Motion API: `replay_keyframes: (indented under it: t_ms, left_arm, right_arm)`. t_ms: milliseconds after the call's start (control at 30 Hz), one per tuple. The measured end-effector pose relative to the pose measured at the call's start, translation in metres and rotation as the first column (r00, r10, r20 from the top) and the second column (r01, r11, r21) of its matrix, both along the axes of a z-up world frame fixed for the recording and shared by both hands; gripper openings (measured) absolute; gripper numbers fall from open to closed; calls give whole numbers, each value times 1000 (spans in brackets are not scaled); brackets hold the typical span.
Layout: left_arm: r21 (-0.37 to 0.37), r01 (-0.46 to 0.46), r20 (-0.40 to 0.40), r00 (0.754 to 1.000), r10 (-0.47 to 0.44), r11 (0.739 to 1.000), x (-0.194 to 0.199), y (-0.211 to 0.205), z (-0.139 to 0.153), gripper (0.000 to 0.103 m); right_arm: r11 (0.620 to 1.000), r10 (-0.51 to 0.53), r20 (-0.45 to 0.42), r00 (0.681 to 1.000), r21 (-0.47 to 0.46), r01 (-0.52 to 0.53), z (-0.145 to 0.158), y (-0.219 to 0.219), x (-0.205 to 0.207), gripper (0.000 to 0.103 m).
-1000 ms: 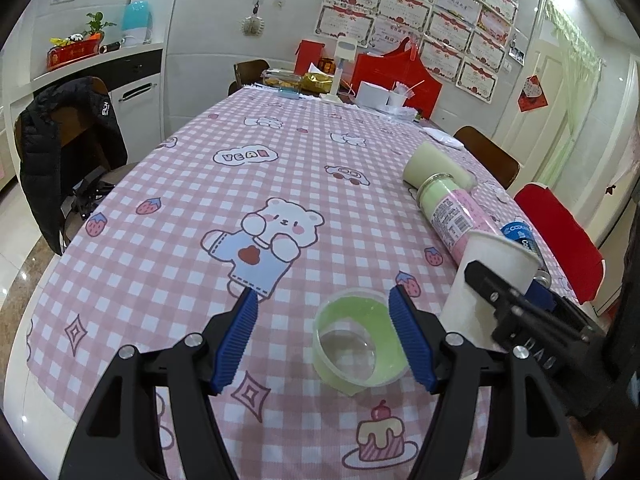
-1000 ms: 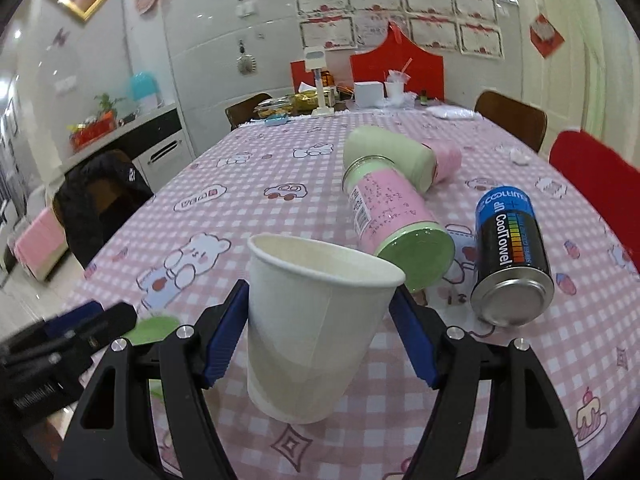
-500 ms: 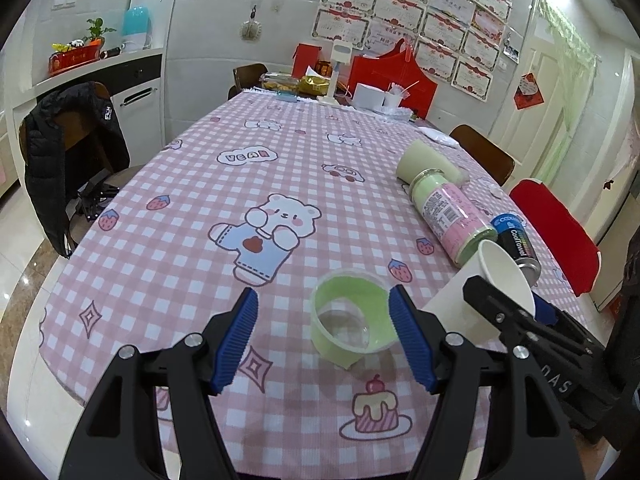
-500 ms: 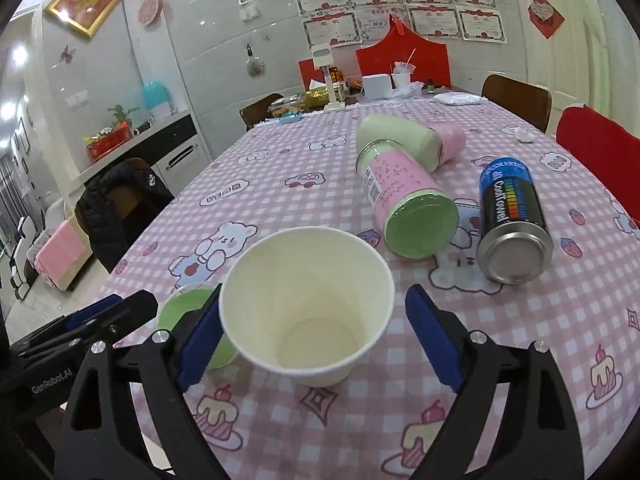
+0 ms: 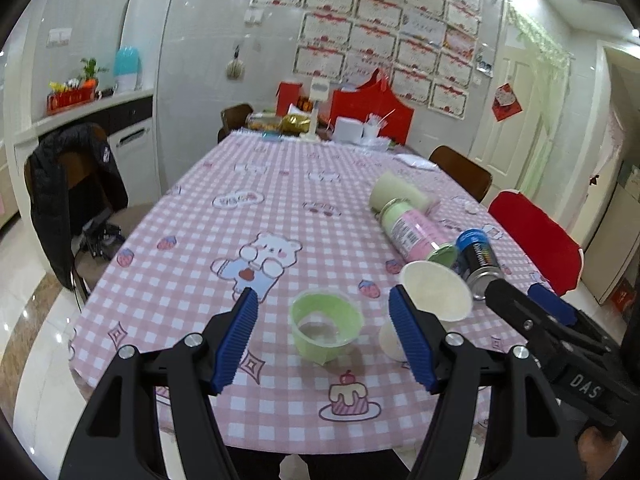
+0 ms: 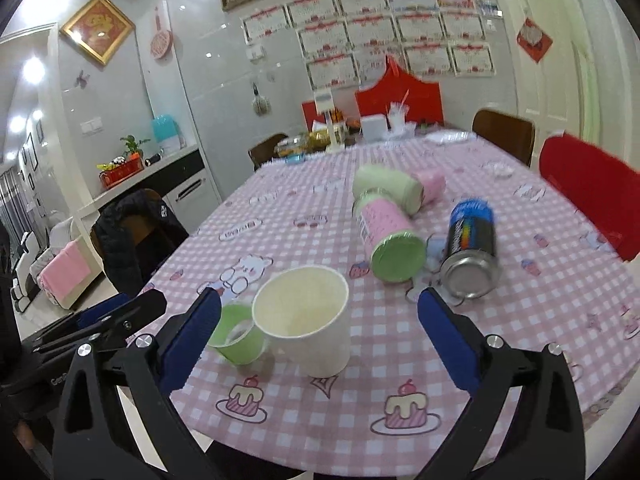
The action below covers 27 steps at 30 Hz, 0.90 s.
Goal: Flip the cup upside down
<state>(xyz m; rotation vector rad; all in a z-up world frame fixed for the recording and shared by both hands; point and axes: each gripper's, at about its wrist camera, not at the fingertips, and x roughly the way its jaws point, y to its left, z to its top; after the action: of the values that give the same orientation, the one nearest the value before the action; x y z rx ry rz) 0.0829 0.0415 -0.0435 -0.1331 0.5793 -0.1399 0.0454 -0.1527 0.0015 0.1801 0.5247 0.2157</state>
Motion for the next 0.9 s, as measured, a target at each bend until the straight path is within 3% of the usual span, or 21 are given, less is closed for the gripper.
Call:
replay_keyframes:
  t_ms: [333,567,900]
  left_arm:
    - [70,3,138,990,-12,998,-37,-21,34,67]
    - [114,-24,258,966,-6,993,-65,-32,53,67]
    - [136,-45,372,928,-9,990,-85,-38,65,67]
  right_arm:
    - [995,-38,159,987,-81,51,30,-7,-44,95]
    - [990,-67,265,962,-106,98,42,-12,-66,95]
    - [985,-93,338,937,-106,135,45,-20,-80,95]
